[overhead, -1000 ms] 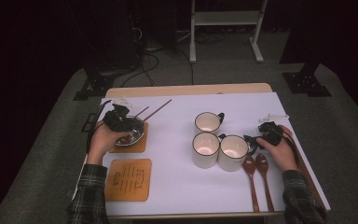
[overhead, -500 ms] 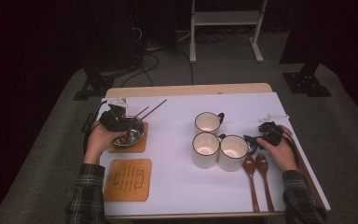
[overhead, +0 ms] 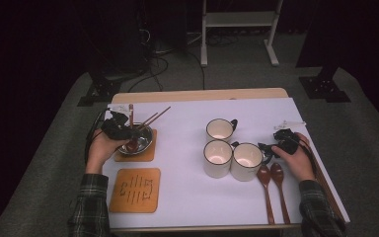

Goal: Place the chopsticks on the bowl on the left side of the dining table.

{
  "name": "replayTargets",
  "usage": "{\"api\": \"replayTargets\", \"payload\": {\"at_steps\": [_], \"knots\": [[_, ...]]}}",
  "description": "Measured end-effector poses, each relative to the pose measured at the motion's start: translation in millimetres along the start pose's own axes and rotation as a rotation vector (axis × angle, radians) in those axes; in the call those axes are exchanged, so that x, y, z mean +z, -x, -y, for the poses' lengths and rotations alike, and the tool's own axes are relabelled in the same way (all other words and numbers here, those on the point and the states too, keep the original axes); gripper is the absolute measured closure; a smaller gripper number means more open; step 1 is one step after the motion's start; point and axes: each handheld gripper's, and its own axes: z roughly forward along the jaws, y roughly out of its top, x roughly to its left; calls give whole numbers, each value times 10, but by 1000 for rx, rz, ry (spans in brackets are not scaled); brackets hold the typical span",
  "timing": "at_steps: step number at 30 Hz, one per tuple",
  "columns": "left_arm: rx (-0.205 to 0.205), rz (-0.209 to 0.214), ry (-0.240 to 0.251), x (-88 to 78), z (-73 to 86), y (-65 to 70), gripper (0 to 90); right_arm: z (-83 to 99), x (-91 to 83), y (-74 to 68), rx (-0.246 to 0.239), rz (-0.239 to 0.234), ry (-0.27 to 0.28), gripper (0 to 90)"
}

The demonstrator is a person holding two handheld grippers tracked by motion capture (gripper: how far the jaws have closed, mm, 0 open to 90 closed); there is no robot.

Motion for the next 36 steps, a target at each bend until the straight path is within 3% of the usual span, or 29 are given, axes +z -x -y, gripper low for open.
{"api": "replayTargets", "payload": {"at_steps": [16,36], "knots": [[-24,-30,-28,25,132,-129,843,0,0,0,0,0,0,167],[-37,-32,-75,72,252,-234,843,0,0,0,0,0,0,168]]}}
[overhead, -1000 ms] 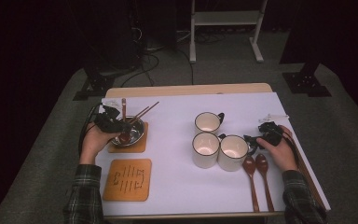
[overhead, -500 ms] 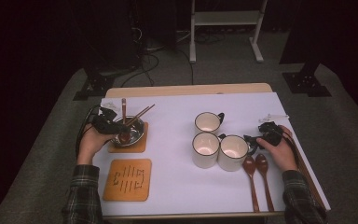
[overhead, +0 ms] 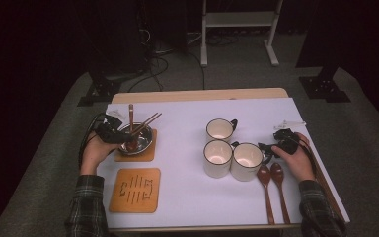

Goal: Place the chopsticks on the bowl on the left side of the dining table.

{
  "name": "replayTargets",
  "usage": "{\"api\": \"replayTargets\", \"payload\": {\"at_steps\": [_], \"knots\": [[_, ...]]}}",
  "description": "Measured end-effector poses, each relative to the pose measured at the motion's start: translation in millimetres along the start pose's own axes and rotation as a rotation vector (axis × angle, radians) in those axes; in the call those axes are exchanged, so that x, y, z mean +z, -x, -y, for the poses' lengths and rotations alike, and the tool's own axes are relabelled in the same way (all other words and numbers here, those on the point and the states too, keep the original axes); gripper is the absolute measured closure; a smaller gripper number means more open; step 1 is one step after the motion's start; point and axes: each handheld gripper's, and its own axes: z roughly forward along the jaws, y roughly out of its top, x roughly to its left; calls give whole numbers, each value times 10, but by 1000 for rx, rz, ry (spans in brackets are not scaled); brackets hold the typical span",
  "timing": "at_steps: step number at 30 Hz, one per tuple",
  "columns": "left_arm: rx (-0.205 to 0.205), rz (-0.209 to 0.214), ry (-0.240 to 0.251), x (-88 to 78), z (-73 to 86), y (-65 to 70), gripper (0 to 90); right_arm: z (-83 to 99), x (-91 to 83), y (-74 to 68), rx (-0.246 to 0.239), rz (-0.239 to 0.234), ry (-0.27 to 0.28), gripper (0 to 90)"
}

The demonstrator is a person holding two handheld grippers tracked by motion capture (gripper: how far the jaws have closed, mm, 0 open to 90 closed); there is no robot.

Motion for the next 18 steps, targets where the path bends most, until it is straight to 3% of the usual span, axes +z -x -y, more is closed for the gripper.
{"api": "replayTargets", "payload": {"at_steps": [18], "knots": [[-4,-6,-33,50,32,-29,841,0,0,0,0,0,0,168]]}}
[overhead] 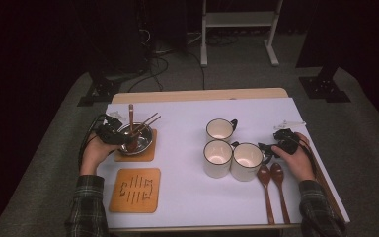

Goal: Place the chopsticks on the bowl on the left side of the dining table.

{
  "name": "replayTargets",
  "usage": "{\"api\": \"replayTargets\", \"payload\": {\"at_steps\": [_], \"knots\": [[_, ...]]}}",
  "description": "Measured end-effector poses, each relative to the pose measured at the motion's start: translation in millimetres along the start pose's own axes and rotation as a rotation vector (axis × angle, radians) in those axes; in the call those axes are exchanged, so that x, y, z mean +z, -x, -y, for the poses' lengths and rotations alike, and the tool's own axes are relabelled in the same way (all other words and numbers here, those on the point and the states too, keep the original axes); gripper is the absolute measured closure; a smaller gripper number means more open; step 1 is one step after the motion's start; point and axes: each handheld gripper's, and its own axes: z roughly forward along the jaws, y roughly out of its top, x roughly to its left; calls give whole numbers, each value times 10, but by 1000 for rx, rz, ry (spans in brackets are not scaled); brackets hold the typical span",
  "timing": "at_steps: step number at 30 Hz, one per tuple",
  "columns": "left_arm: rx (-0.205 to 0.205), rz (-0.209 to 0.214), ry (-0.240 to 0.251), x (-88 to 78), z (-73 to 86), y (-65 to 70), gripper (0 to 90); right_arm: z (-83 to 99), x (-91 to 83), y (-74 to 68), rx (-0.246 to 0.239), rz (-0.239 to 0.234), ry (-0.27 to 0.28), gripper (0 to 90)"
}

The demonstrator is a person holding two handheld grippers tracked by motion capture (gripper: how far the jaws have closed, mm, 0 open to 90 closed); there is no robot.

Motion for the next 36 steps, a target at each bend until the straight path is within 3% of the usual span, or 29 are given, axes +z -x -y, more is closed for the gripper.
{"api": "replayTargets", "payload": {"at_steps": [16,26,32,36], "knots": [[-7,3,7,-3,-2,4,827,0,0,-1,0,0,0,168],[1,-15,18,-62,-36,34,769,0,0,0,0,0,0,168],[-5,-29,44,-148,-45,38,750,0,0,0,0,0,0,168],[-30,-30,82,-208,-48,40,722,1,0,0,-1,1,1,168]]}}
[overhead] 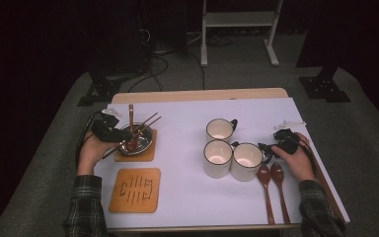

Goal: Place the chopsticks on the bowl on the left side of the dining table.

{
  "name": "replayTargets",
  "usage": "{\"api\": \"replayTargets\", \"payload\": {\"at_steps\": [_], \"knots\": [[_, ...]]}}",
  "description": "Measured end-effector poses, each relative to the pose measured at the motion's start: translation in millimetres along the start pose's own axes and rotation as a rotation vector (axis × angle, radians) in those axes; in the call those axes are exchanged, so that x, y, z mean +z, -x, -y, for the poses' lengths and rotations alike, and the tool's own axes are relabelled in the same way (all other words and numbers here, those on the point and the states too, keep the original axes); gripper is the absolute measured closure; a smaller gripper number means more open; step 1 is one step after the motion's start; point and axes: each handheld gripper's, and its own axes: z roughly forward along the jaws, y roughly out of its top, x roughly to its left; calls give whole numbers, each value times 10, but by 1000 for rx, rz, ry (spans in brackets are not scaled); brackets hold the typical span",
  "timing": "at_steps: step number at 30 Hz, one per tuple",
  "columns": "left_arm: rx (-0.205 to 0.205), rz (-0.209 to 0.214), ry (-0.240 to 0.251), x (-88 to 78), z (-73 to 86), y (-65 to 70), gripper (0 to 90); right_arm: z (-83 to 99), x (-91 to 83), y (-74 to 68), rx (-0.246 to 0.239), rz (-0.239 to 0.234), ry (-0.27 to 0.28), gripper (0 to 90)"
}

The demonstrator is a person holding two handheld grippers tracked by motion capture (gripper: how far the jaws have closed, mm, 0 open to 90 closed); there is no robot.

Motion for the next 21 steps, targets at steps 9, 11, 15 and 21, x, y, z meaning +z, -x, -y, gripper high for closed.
{"api": "replayTargets", "payload": {"at_steps": [9,11,15,21], "knots": [[-12,25,65,-92,-116,40,875,0,0,1,1,-1,0,167],[-14,27,74,-89,-153,49,900,0,1,2,0,-1,0,168],[-3,10,78,-53,-231,74,900,1,1,4,0,-2,1,167],[-5,-27,92,56,-352,104,900,1,1,2,0,-1,1,167]]}}
